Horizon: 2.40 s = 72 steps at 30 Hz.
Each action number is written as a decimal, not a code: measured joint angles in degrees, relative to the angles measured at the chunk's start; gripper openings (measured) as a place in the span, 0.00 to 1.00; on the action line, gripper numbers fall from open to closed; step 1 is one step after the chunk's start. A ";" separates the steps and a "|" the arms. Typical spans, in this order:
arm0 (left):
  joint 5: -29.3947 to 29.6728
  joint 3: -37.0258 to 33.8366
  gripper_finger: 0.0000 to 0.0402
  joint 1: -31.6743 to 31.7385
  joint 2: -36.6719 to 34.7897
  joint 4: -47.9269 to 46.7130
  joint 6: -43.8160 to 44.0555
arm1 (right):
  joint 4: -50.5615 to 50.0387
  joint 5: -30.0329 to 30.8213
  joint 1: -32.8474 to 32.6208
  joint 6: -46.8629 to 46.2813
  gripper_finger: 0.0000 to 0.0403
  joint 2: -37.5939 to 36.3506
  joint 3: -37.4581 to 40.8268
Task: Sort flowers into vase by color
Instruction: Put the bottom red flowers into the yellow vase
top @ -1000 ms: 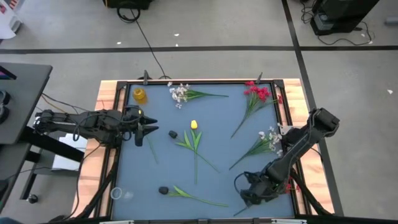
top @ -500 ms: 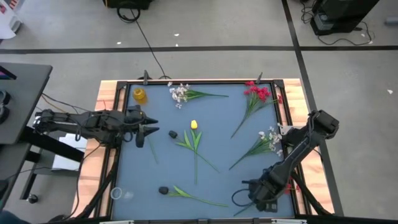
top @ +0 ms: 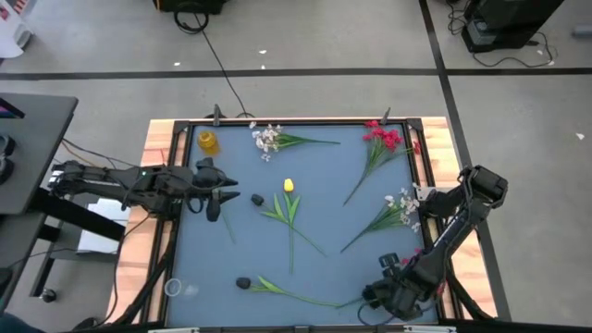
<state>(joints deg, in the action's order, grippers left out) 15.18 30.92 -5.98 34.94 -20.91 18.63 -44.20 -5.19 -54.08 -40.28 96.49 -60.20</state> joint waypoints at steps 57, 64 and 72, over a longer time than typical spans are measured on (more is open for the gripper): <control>0.00 -0.02 0.45 0.00 0.74 -0.45 -0.05 | 17.74 -16.54 5.34 7.29 0.31 -3.33 -3.45; 0.00 -0.02 0.45 0.00 0.74 -0.36 -1.67 | 6.23 -0.42 5.40 4.67 0.31 -5.85 -3.41; 0.01 -0.02 0.45 0.00 0.73 -0.40 -1.83 | -3.22 3.74 6.18 1.49 0.33 -3.88 -3.28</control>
<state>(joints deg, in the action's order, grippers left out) 15.19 30.89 -5.98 35.67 -21.30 16.81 -47.42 -1.45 -47.90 -38.79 92.61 -63.48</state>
